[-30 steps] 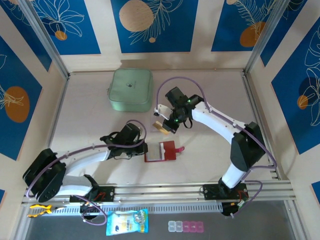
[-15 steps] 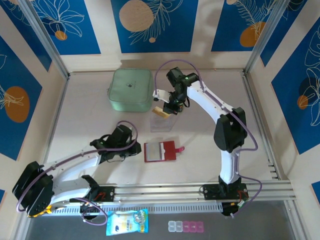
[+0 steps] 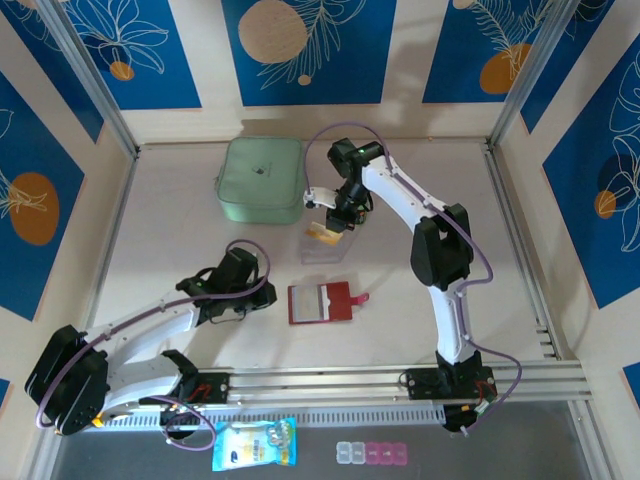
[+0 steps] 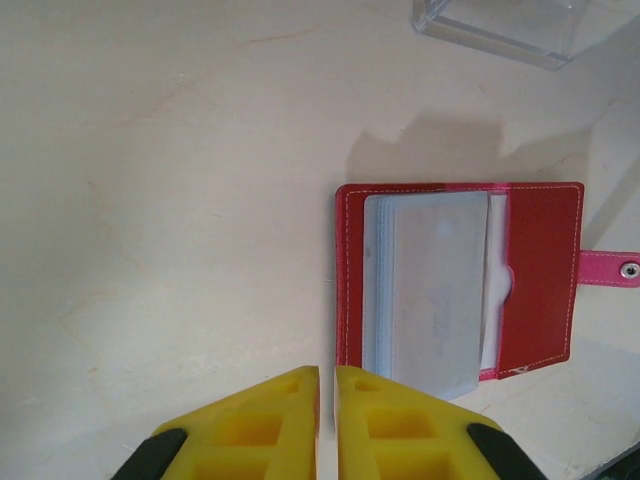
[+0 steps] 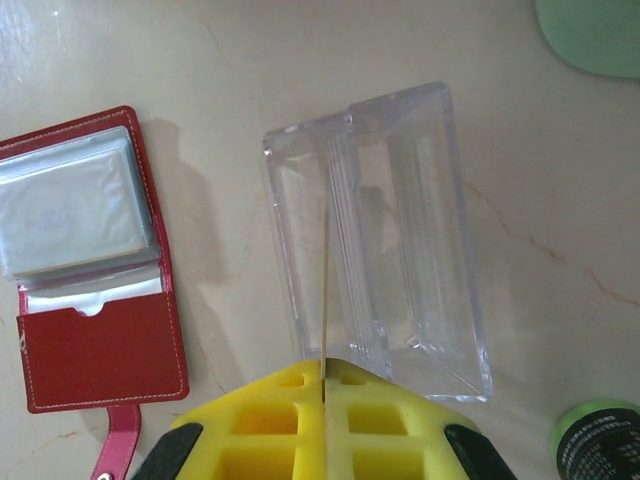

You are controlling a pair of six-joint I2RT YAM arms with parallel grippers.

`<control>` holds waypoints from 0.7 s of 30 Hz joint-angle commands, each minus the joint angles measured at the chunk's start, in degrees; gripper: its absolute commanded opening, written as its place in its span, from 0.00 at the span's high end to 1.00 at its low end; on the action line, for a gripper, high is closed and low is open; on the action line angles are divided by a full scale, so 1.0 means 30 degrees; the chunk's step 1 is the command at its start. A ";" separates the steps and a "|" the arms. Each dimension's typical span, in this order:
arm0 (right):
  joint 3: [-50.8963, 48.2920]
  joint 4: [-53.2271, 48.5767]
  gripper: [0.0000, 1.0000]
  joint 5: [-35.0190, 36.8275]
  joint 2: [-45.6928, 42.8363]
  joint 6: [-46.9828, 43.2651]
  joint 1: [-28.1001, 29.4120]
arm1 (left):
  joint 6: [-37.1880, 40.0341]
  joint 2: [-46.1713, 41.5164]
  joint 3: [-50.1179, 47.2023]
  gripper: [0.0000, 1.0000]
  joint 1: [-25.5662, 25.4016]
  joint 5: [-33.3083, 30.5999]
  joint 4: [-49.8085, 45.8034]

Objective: Take the credit cards out of the card holder

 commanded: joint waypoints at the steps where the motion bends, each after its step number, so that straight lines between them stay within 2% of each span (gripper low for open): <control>1: 0.0798 -0.1079 1.00 -0.0321 0.0670 -0.0628 -0.0056 | 0.0372 0.0195 -0.0227 0.88 0.0288 0.0387 -0.0118; 21: 0.1237 -0.2267 1.00 -0.0824 0.2410 -0.1153 0.0761 | 0.0705 0.0667 -0.0302 0.89 0.0975 0.0925 0.0164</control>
